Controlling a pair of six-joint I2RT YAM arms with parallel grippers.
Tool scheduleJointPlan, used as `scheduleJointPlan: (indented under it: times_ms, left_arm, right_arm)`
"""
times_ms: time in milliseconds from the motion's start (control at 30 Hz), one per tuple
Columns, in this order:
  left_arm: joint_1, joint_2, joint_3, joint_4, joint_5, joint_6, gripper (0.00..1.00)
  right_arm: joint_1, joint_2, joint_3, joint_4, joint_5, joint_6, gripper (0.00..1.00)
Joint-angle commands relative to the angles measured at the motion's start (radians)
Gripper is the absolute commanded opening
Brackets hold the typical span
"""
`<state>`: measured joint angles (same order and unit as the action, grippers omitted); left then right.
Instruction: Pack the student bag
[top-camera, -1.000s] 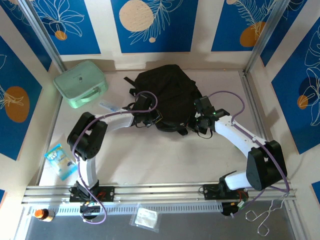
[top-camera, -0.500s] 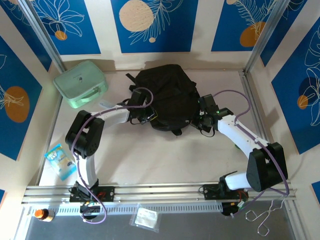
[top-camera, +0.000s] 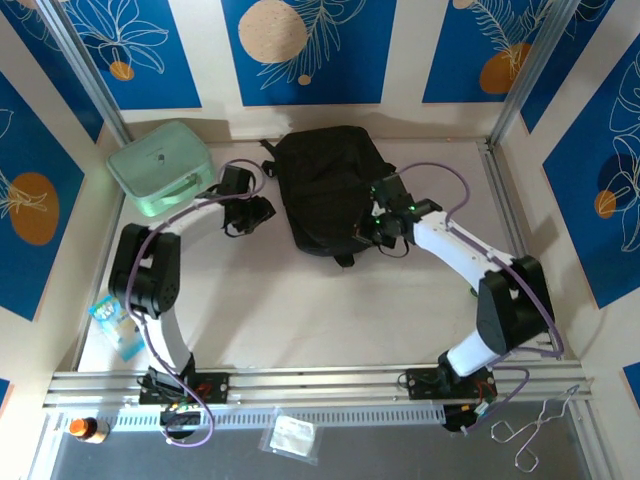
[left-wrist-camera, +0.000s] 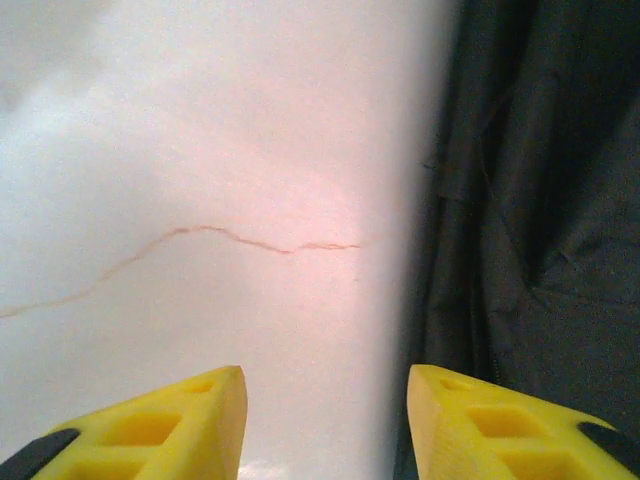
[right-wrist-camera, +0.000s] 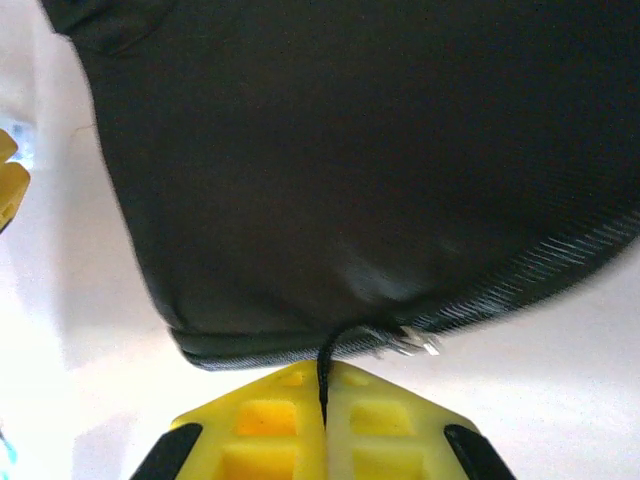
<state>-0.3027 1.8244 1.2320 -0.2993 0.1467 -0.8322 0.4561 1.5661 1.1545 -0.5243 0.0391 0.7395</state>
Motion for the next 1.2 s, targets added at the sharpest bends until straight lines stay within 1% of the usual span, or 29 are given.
scheduleJointPlan:
  times_ms: [0,100,167,233,333,433,467,533,633,733,833,967,1067,1167]
  left_arm:
    - [-0.019,-0.099,-0.056,-0.007,0.042,-0.049,0.49]
    - [-0.051,-0.158,-0.172,0.104,0.134,-0.192,0.53]
    - [-0.092,-0.184,-0.249,0.198,0.181,-0.302,0.56]
    - [-0.124,-0.195,-0.296,0.267,0.209,-0.38,0.59]
    - [-0.153,-0.21,-0.345,0.353,0.21,-0.459,0.66]
    - [-0.156,-0.219,-0.353,0.37,0.171,-0.472,0.72]
    - [-0.156,-0.218,-0.349,0.365,0.156,-0.473,0.76]
    - [-0.156,-0.213,-0.342,0.378,0.146,-0.473,0.78]
    - [-0.156,-0.207,-0.339,0.385,0.135,-0.483,0.77]
    - [-0.156,-0.223,-0.359,0.401,0.1,-0.494,0.75]
    - [-0.16,-0.266,-0.385,0.412,0.041,-0.495,0.73]
    - [-0.167,-0.335,-0.403,0.367,-0.048,-0.483,0.73]
    - [-0.171,-0.329,-0.397,0.385,-0.028,-0.485,0.73]
    - [-0.189,-0.272,-0.361,0.399,0.017,-0.496,0.73]
  right_arm:
    - [0.041,0.066,0.1,0.022,-0.063,-0.021,0.0]
    - [0.065,0.118,0.149,0.036,-0.087,-0.033,0.0]
    - [0.077,0.15,0.174,0.052,-0.127,-0.04,0.0]
    - [0.089,0.175,0.193,0.063,-0.165,-0.047,0.0]
    - [0.113,0.199,0.212,0.084,-0.214,-0.054,0.0]
    - [0.132,0.207,0.211,0.101,-0.243,-0.048,0.0]
    - [0.135,0.207,0.207,0.104,-0.248,-0.044,0.0]
    - [0.142,0.203,0.193,0.111,-0.256,-0.042,0.0]
    - [0.145,0.187,0.168,0.118,-0.254,-0.033,0.0]
    - [0.145,0.174,0.147,0.125,-0.249,-0.025,0.0]
    - [0.145,0.167,0.142,0.118,-0.238,-0.022,0.0]
    - [0.141,0.159,0.132,0.107,-0.211,-0.016,0.0]
    - [0.135,0.152,0.119,0.111,-0.203,-0.009,0.0]
    - [0.129,0.138,0.1,0.119,-0.198,-0.002,0.0]
